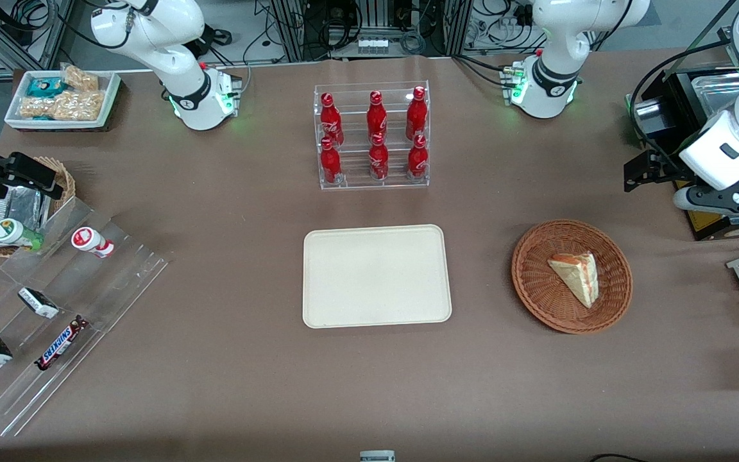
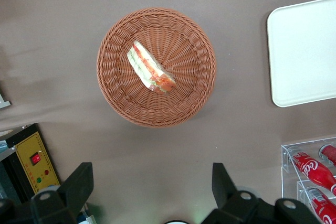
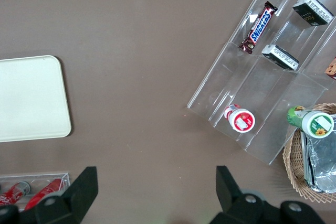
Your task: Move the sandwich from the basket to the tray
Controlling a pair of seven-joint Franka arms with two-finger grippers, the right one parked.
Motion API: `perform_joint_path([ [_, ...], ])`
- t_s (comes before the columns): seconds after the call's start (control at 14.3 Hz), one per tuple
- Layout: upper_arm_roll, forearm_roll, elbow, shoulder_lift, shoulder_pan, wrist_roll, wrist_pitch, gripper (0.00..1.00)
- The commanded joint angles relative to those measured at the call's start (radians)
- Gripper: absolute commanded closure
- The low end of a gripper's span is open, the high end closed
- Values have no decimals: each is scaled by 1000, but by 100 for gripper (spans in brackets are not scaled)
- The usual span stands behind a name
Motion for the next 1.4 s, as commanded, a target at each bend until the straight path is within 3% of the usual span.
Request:
perform_joint_path([
  [0.0,10,14,10,-5,-5,14,-18,0],
  [0.98,11,18,1,27,-3,-9,-29,0],
  [1.19,13,17,-10,82,21,-19,17,0],
  [1.33,13,17,-97,88,23,-19,130,0],
])
